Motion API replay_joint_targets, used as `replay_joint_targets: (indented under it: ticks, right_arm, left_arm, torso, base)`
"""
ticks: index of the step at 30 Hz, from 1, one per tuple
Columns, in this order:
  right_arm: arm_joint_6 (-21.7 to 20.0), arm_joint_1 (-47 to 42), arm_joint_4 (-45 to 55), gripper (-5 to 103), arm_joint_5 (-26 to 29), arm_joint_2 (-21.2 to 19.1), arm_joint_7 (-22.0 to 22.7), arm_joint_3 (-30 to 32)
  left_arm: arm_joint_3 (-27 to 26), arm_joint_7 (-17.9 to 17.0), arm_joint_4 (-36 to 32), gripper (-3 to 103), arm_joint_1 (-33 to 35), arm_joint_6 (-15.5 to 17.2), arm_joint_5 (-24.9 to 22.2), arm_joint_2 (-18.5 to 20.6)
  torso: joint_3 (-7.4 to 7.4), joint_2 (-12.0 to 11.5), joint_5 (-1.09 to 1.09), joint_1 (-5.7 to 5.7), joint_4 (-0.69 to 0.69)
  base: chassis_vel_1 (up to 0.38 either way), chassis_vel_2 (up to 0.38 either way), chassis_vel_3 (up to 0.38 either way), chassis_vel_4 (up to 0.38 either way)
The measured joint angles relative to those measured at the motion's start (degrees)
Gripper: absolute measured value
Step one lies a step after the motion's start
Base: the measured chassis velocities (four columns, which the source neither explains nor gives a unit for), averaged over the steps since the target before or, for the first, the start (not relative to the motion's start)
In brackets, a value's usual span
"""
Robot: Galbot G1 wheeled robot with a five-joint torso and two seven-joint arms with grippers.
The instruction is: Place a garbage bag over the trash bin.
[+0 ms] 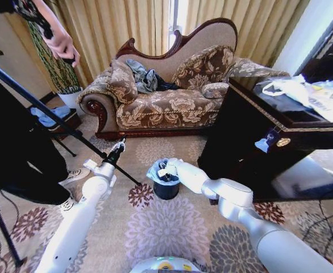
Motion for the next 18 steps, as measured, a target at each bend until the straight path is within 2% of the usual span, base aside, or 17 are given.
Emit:
replay_joint_targets:
  ticks: [2,6,7,11,12,18]
  right_arm:
    - [0.0,0.2,0.8,100,0.0,-0.5,-0.4,0.0]
    - [-2.2,1.7,8.3,100,4.1,-5.2,-1.7,-2.2]
    - [-2.2,1.7,8.3,100,4.1,-5.2,-1.7,-2.2]
    - [-5.0,3.5,16.7,100,9.1,-11.3,-2.1,-4.7]
    - [-5.0,3.5,16.7,100,9.1,-11.3,-2.1,-4.7]
    - [-8.3,4.3,29.3,100,14.9,-20.0,-2.0,-2.8]
  left_arm:
    - [0.0,0.0,0.0,0,0.0,0.0,0.0,0.1]
    - [0.4,-0.1,-0.2,0,-0.4,0.1,-0.2,0.7]
    - [0.4,-0.1,-0.2,0,-0.4,0.1,-0.2,0.7]
    - [1.0,-0.1,-0.1,0,-0.4,0.2,-0.2,1.3]
    - [1.0,-0.1,-0.1,0,-0.4,0.2,-0.2,1.3]
    - [1.5,-0.6,-0.7,0,0.4,0.3,0.0,3.1]
  torso:
    - [0.0,0.0,0.0,0.0,0.0]
    - [0.0,0.0,0.01,0.0,0.0]
    - [0.0,0.0,0.01,0.0,0.0]
    - [0.0,0.0,0.0,0.0,-0.01]
    - [0.0,0.0,0.0,0.0,-0.01]
    - [0.0,0.0,0.01,0.0,0.0]
  base:
    - [0.0,0.0,0.0,0.0]
    - [0.0,0.0,0.0,0.0]
    - [0.0,0.0,0.0,0.0]
    - [0.0,0.0,0.0,0.0]
    - [0.0,0.0,0.0,0.0]
    - [0.0,0.0,0.0,0.0]
